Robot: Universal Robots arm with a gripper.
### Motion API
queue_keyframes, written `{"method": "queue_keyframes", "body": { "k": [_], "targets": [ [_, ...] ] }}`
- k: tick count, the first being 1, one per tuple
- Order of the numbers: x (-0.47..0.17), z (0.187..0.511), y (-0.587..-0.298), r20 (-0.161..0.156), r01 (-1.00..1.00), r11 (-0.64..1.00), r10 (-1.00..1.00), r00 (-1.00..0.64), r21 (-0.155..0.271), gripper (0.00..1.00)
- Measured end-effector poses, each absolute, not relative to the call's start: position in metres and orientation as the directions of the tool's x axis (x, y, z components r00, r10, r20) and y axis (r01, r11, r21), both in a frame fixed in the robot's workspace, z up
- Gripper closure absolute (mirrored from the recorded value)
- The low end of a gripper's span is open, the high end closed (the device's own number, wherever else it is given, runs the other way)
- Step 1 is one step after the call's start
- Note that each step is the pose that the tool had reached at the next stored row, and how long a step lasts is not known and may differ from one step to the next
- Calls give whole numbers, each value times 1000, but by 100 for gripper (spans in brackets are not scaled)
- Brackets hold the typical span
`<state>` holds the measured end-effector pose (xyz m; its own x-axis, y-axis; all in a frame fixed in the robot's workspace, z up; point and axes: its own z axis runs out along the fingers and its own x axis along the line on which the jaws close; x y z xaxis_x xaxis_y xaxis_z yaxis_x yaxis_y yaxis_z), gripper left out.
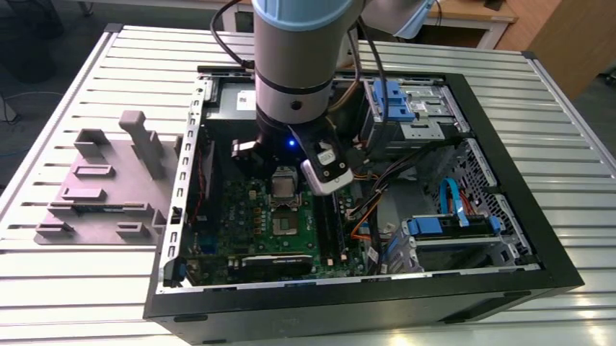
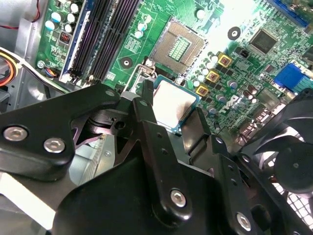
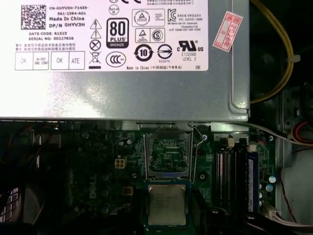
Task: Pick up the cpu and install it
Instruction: 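Place the cpu into insertion slot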
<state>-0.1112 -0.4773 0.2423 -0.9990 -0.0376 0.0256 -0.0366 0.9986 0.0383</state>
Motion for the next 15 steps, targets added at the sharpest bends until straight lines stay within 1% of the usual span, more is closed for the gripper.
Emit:
{"method": "queue_keyframes", "body": {
  "k": [15],
  "targets": [
    [-111,238,-477,26,-37,999,-38,-999,38,53]
  ]
}}
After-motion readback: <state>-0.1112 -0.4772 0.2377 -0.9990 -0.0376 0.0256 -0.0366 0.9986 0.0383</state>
